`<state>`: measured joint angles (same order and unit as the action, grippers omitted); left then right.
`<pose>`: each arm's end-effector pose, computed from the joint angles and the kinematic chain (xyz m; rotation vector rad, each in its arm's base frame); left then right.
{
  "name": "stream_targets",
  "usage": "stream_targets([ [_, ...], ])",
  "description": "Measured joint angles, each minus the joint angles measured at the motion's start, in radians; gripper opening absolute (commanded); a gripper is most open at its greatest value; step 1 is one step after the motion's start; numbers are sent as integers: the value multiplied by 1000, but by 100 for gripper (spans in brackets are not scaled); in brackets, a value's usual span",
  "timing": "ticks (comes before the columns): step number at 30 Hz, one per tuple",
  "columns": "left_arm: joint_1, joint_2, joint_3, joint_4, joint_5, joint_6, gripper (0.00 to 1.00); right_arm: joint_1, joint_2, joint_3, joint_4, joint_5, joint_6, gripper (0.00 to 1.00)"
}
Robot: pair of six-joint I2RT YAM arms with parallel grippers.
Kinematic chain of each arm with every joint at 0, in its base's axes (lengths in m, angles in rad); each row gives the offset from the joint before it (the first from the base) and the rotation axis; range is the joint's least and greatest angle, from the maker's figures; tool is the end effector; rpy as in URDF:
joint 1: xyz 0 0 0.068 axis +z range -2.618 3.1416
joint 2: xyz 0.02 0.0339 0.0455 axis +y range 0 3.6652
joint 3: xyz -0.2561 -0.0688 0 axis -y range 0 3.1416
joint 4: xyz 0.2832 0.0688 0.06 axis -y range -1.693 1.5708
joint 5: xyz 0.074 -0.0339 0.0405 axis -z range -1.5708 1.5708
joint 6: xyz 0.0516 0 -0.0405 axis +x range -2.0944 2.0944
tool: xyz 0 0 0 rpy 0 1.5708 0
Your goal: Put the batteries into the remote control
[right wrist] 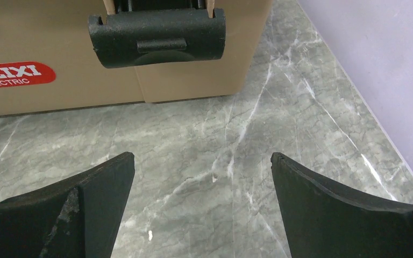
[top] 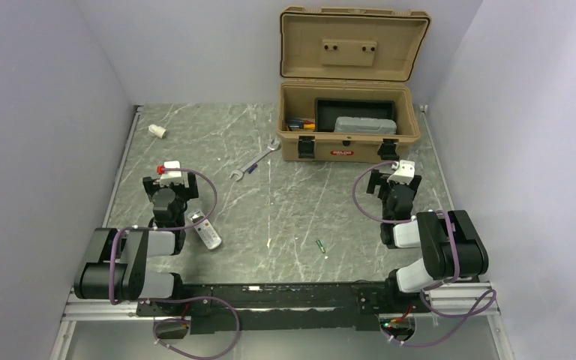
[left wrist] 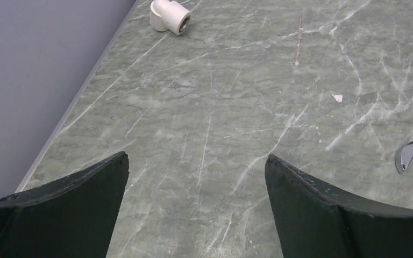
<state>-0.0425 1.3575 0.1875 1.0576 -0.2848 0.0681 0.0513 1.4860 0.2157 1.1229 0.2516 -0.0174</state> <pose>0.2547 0.0037 0.1126 -0.1214 1.6808 0.2587 0.2624 0.0006 0.0977 0.1275 1.7125 -0.1909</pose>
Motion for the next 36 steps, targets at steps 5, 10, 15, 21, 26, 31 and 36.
stream_targets([
  [5,0,0,0,0,0,0,99,0,0,0,0,0,0,100],
  [10,0,0,0,0,0,0,99,0,0,0,0,0,0,100],
  [15,0,0,0,1,0,0,99,-6,0,2,-10,-3,10,100],
  [21,0,-9,-10,27,72,29,99,-9,-129,0,-128,38,49,100],
  [26,-5,-155,-2,-82,36,21,99,-9,-412,63,-385,51,102,100],
  [31,-28,-307,117,-365,-34,-89,99,-9,-623,117,-617,115,242,100],
  [36,-31,-374,401,-826,-27,-288,99,-11,-670,183,-838,154,373,100],
])
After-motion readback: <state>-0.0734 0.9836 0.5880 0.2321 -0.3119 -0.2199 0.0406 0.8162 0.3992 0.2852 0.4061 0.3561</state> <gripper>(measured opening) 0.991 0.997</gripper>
